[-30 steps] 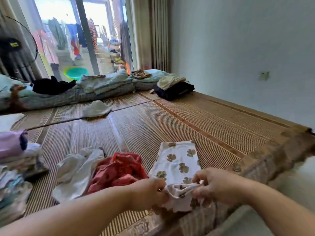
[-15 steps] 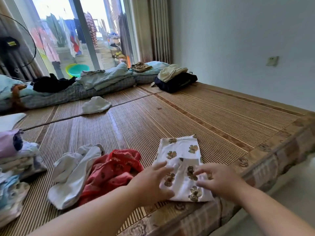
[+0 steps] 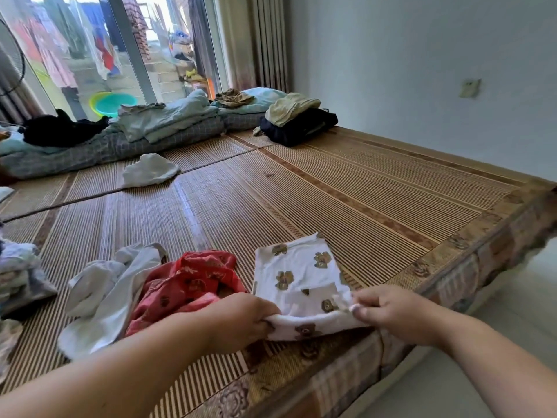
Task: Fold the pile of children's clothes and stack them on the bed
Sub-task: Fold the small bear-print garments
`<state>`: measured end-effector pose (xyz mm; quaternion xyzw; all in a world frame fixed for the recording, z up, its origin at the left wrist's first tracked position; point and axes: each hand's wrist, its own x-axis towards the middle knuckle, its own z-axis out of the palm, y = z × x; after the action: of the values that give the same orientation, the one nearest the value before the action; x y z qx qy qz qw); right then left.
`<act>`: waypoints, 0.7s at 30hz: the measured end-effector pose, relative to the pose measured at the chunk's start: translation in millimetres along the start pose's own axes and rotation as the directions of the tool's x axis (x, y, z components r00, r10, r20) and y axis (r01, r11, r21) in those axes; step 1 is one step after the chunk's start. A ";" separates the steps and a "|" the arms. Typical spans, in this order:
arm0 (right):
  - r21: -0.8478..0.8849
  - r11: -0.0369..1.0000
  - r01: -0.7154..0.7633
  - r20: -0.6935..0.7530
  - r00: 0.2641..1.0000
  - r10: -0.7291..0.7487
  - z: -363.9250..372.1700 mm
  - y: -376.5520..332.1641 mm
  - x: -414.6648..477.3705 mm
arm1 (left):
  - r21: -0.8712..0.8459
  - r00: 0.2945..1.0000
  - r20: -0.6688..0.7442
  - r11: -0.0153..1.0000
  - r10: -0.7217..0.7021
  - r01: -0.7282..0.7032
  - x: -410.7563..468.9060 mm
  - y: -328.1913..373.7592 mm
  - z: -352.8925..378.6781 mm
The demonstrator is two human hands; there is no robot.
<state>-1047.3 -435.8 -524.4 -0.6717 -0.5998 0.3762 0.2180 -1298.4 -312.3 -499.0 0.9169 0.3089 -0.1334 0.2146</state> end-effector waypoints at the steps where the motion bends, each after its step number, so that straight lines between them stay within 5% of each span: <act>1: 0.112 0.994 0.000 0.008 1.000 -0.001 -4.3 -7.7 -2.4 | -0.081 0.999 0.036 0.997 -0.011 0.014 -4.5 1.1 -7.9; 4: 0.303 0.953 0.001 0.009 1.000 -0.004 -13.0 -31.1 0.9 | -0.396 0.996 0.041 0.914 -0.084 0.093 -8.8 -2.3 -27.3; 7: 0.372 0.928 -0.007 -0.195 0.977 0.086 -11.3 -44.7 23.8 | -0.540 0.981 -0.031 0.829 -0.191 0.144 4.1 -12.3 -40.1; 11: 0.437 0.898 -0.043 -0.508 0.813 0.286 -7.9 -47.8 60.1 | -0.765 0.893 -0.172 0.627 -0.416 0.145 31.1 -22.6 -43.1; 13: 0.372 0.909 -0.187 -0.535 0.757 0.374 -5.7 -45.5 70.0 | -0.755 0.857 -0.129 0.610 -0.498 0.241 44.8 -25.4 -33.0; 16: 0.181 0.919 -0.351 -0.433 0.810 0.395 7.8 -36.8 83.6 | -0.502 0.807 -0.227 0.775 -0.545 0.383 55.6 -21.9 -18.4; 21: -0.075 0.878 -0.473 -0.423 0.813 0.401 31.9 -33.6 102.6 | -0.342 0.808 -0.194 0.811 -0.556 0.475 62.3 -20.8 -2.1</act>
<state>-1093.5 -335.1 -544.3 -0.8700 -0.4031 0.2184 0.1813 -1262.9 -264.7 -527.2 0.7670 0.5912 -0.0090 0.2490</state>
